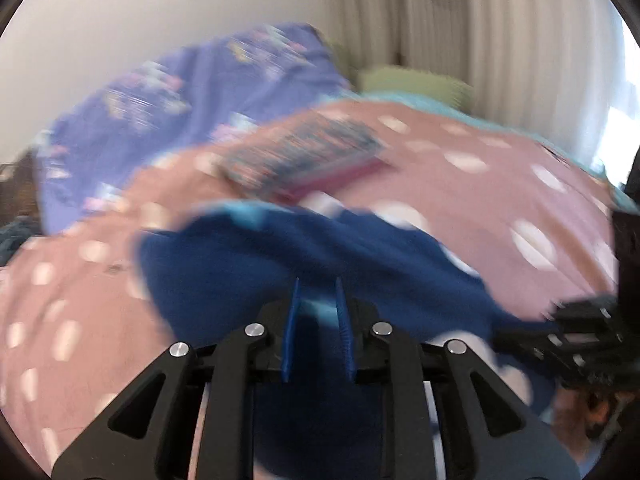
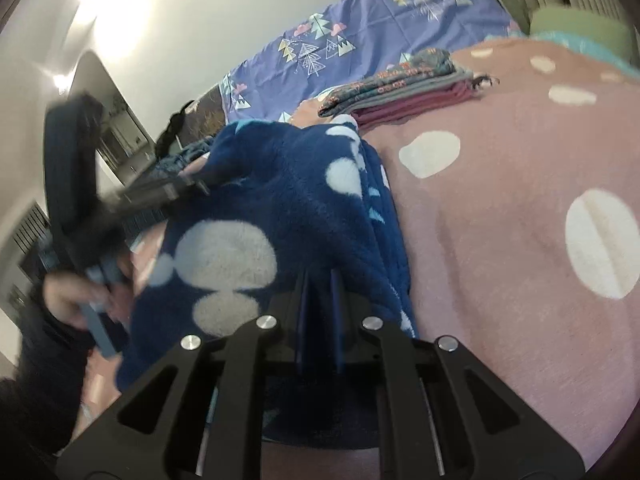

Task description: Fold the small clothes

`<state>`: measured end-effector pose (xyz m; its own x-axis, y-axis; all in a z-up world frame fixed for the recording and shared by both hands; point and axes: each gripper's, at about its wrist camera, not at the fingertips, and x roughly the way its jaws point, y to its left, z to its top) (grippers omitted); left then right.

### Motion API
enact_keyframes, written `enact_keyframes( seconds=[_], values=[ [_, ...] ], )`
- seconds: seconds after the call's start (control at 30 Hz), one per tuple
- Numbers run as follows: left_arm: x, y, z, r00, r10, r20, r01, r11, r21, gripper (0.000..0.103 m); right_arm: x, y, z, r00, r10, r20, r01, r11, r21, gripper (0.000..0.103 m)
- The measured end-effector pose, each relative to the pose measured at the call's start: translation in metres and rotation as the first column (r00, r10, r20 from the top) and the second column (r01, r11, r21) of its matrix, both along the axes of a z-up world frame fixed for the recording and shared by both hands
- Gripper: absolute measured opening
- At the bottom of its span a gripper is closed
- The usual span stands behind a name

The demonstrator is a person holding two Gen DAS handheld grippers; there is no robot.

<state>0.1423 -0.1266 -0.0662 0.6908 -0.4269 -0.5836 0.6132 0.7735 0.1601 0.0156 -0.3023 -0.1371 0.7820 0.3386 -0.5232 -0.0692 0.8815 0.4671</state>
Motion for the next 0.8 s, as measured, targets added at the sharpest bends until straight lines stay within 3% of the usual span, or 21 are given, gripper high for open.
enact_keyframes(
  seconds=[0.03,0.13,0.2,0.23,0.27,0.3,0.43,0.53,0.63,0.7,0.73,0.8],
  values=[
    [0.005,0.007,0.005,1.000,0.023,0.013,-0.023,1.000,-0.019,0.019,0.000,0.001,-0.001,1.000,-0.004,-0.001,0.004,1.000,0.001,0.009],
    [0.036,0.025,-0.002,0.994,0.071,-0.081,-0.076,0.995,-0.063,0.020,0.001,0.000,-0.001,1.000,-0.007,-0.002,0.007,1.000,0.003,0.009],
    [0.062,0.024,-0.045,0.987,0.103,-0.125,-0.098,0.994,0.052,0.022,0.002,0.001,0.000,1.000,-0.001,-0.001,0.001,1.000,0.002,0.009],
    [0.067,0.026,-0.058,0.984,0.118,-0.136,-0.112,0.993,0.049,0.022,0.003,0.003,0.000,1.000,0.016,0.004,-0.016,1.000,0.003,0.009],
    [0.072,0.033,-0.061,0.975,0.126,-0.183,-0.135,0.990,-0.036,0.021,0.005,0.005,0.002,1.000,0.019,0.005,-0.019,1.000,-0.007,0.009],
    [0.074,0.036,-0.060,0.968,0.132,-0.212,-0.150,0.986,-0.071,0.021,0.004,0.009,0.002,1.000,0.004,0.007,-0.004,0.999,-0.037,0.009],
    [0.065,0.031,-0.043,0.980,0.101,-0.169,-0.104,0.995,-0.008,0.019,0.001,0.015,0.004,1.000,-0.009,0.018,0.010,0.996,-0.092,0.009],
    [0.065,0.039,-0.020,0.984,0.078,-0.162,-0.087,0.995,-0.051,0.020,0.000,0.013,0.003,1.000,-0.013,0.021,0.015,0.996,-0.089,0.010],
    [0.071,0.049,-0.003,0.991,0.088,-0.097,-0.097,0.990,-0.099,0.020,0.000,0.011,0.002,1.000,-0.010,0.020,0.012,0.997,-0.071,0.010],
    [0.086,0.052,-0.006,0.987,0.102,-0.122,-0.117,0.986,-0.119,0.020,0.000,0.011,0.002,1.000,-0.009,0.019,0.010,0.997,-0.071,0.010],
    [0.096,0.050,-0.015,0.983,0.117,-0.141,-0.131,0.986,-0.099,0.021,0.000,0.012,0.003,1.000,-0.008,0.020,0.009,0.997,-0.073,0.010],
    [0.120,0.040,-0.063,0.977,0.131,-0.169,-0.125,0.991,0.049,0.026,0.001,0.013,0.003,1.000,0.000,0.028,0.002,0.997,-0.072,0.010]
  ],
)
